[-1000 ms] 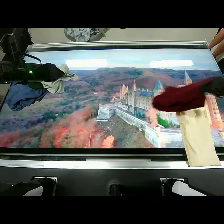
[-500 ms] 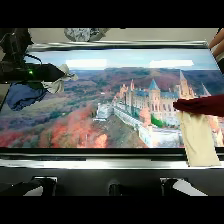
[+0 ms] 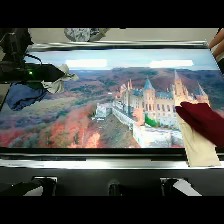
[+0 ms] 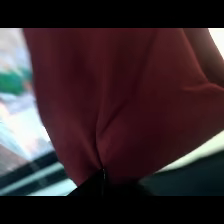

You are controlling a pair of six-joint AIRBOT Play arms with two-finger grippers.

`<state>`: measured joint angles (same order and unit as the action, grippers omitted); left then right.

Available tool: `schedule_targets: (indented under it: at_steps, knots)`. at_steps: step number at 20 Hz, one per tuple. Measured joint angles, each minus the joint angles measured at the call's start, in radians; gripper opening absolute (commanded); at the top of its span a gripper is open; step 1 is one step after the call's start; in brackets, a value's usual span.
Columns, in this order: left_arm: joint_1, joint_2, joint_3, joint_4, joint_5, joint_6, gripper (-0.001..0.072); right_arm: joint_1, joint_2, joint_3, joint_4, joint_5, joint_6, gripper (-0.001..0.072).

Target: Fold the shirts.

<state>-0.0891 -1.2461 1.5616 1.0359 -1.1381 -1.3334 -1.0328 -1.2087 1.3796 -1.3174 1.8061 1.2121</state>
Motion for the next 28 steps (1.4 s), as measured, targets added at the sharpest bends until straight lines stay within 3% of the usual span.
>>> schedule_targets:
  at_steps: [3, 4, 5, 6, 7, 10, 14, 16, 18, 19, 20, 21, 23, 25, 28]
  knots:
    - [0.0, 0.0, 0.0, 0.0, 0.0, 0.002, 0.0031, -0.003, 0.039, -0.198, -0.106, -0.077, 0.008, 0.0054]
    - [0.0, 0.0, 0.0, 0.0, 0.0, 0.002, 0.0031, -0.003, 0.047, -0.261, -0.124, -0.114, 0.012, 0.0093]
    - [0.0, 0.0, 0.0, 0.0, 0.0, 0.002, 0.0031, -0.003, 0.053, -0.312, -0.138, -0.145, 0.016, 0.0314]
    - [0.0, 0.0, 0.0, 0.0, 0.001, 0.002, 0.0031, -0.003, 0.058, -0.359, -0.155, -0.167, 0.019, 0.0645]
    - [0.0, 0.0, 0.0, 0.0, 0.001, 0.002, 0.003, -0.004, 0.061, -0.389, -0.171, -0.188, 0.019, 0.0673]
    - [0.0, 0.0, 0.007, 0.0, 0.001, 0.002, 0.003, -0.003, 0.067, -0.385, -0.214, -0.241, -0.021, 0.0669]
    - [0.0, 0.001, 0.1, 0.013, 0.014, 0.0, 0.0026, 0.003, 0.07, -0.119, -0.201, -0.368, -0.142, 0.0667]
    - [-0.021, -0.006, 0.17, 0.13, 0.044, -0.041, 0.0027, 0.061, 0.071, 0.049, -0.143, -0.467, -0.198, 0.0667]
    - [-0.058, -0.029, 0.214, 0.35, 0.042, -0.132, 0.0051, 0.184, 0.071, 0.166, -0.113, -0.531, -0.23, 0.0653]
    - [-0.073, -0.045, 0.225, 0.451, 0.019, -0.173, 0.02, 0.27, 0.068, 0.203, -0.098, -0.539, -0.231, 0.0598]
    - [-0.084, -0.063, 0.228, 0.52, -0.017, -0.203, 0.0473, 0.36, 0.061, 0.221, -0.092, -0.531, -0.227, 0.0597]
    - [-0.092, -0.084, 0.218, 0.572, -0.081, -0.234, 0.0579, 0.451, 0.048, 0.226, -0.09, -0.51, -0.209, 0.0601]
    - [-0.104, -0.109, 0.152, 0.609, -0.229, -0.27, 0.0579, 0.636, 0.003, 0.193, -0.087, -0.441, -0.174, 0.0684]
    - [-0.117, -0.095, 0.016, 0.618, -0.309, -0.296, 0.0579, 0.793, -0.052, 0.133, -0.078, -0.36, -0.146, 0.0689]
    - [-0.135, -0.014, -0.227, 0.624, -0.288, -0.362, 0.0582, 0.948, -0.117, 0.062, -0.09, -0.27, -0.127, 0.0693]
